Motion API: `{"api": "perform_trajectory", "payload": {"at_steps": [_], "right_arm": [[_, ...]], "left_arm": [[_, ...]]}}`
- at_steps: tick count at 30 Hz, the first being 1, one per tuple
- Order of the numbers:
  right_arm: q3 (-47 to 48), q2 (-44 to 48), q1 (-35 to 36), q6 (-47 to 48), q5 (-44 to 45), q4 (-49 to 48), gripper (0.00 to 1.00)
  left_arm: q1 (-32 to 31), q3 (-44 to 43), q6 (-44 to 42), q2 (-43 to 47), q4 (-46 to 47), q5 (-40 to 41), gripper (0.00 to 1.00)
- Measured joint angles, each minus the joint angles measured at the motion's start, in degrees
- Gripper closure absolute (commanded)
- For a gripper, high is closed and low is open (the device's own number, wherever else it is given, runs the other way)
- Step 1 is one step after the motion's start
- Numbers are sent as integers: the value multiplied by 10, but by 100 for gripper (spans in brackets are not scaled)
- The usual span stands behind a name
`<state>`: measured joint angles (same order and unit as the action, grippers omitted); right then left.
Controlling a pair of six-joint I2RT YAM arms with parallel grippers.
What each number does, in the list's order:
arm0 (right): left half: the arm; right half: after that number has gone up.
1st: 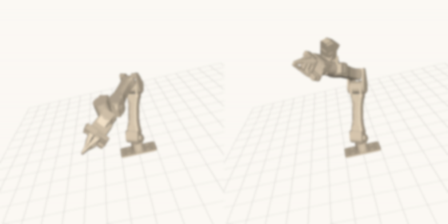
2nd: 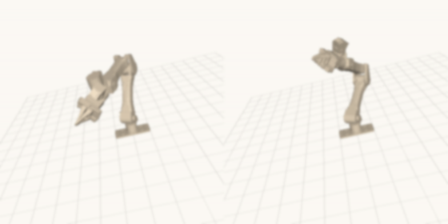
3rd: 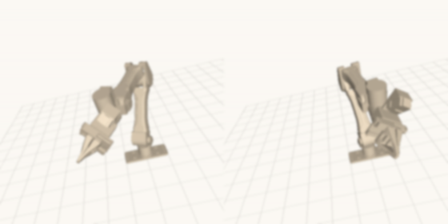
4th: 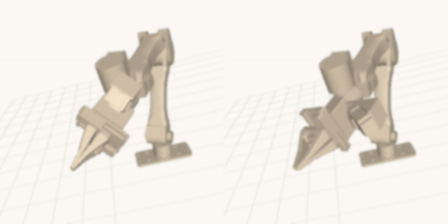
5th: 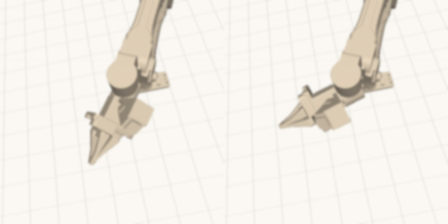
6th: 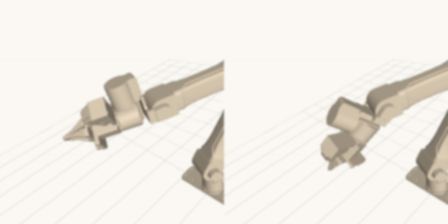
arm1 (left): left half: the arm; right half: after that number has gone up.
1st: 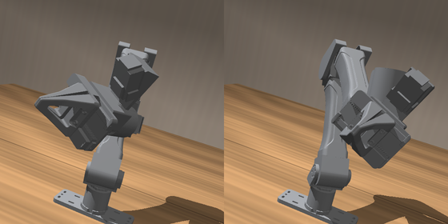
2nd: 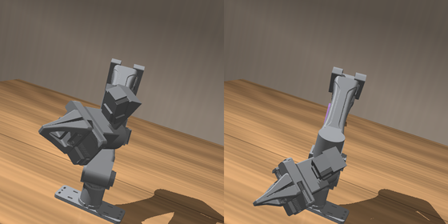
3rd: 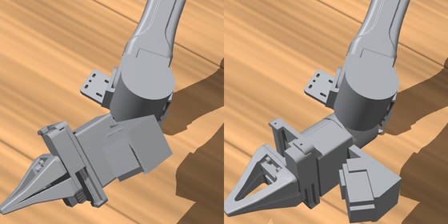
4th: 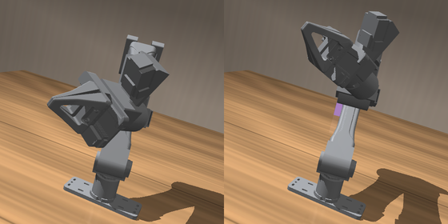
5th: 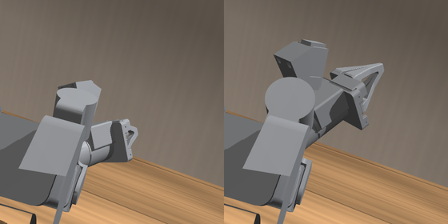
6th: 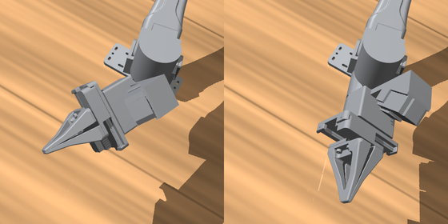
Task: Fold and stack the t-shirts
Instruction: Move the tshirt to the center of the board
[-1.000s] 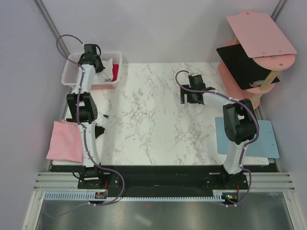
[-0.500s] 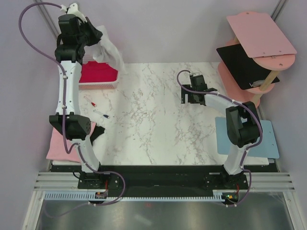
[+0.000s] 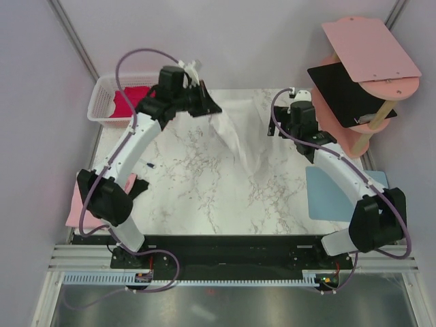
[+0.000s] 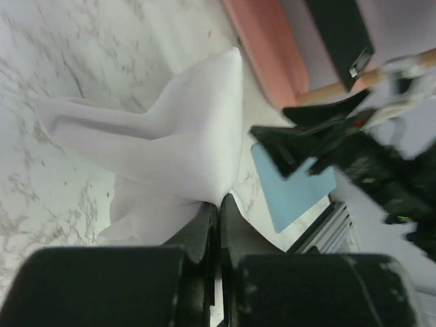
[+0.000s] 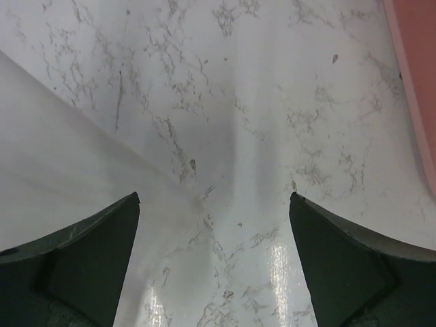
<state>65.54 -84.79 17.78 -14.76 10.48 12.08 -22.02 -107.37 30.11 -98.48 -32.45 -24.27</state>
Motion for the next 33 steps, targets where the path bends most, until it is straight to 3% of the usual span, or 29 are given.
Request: {"api": "perform_trajectory", "payload": {"at_steps": [5, 9, 14, 19, 23, 26, 28, 32, 33], "right_arm": [[-13, 61, 0, 3, 6, -1, 2], [-30, 76, 0, 6, 9, 2, 2], [-52, 76, 0, 7, 8, 22, 2], [-56, 78, 0, 7, 2, 28, 2], [-61, 79, 0, 5, -11, 28, 2], [-65, 78, 0, 1, -19, 27, 2], [-68, 77, 0, -1, -22, 28, 2], [-69, 74, 0, 0, -23, 30, 2], [-69, 74, 0, 15, -14, 37, 2]], "left_arm": [[-53, 250, 21, 11, 29, 5, 98], [-75, 357, 27, -11, 7, 24, 98], [-73, 336, 16, 20, -34, 113, 98], [-72, 220, -15, 79, -89, 219, 98], [-81, 174, -30, 104, -93, 250, 98], [-123, 162, -41, 71, -96, 259, 97], [-175, 147, -53, 9, -97, 252, 87], [-299, 123, -75, -139, -99, 245, 35], [-331, 122, -60, -168, -108, 257, 30]]}}
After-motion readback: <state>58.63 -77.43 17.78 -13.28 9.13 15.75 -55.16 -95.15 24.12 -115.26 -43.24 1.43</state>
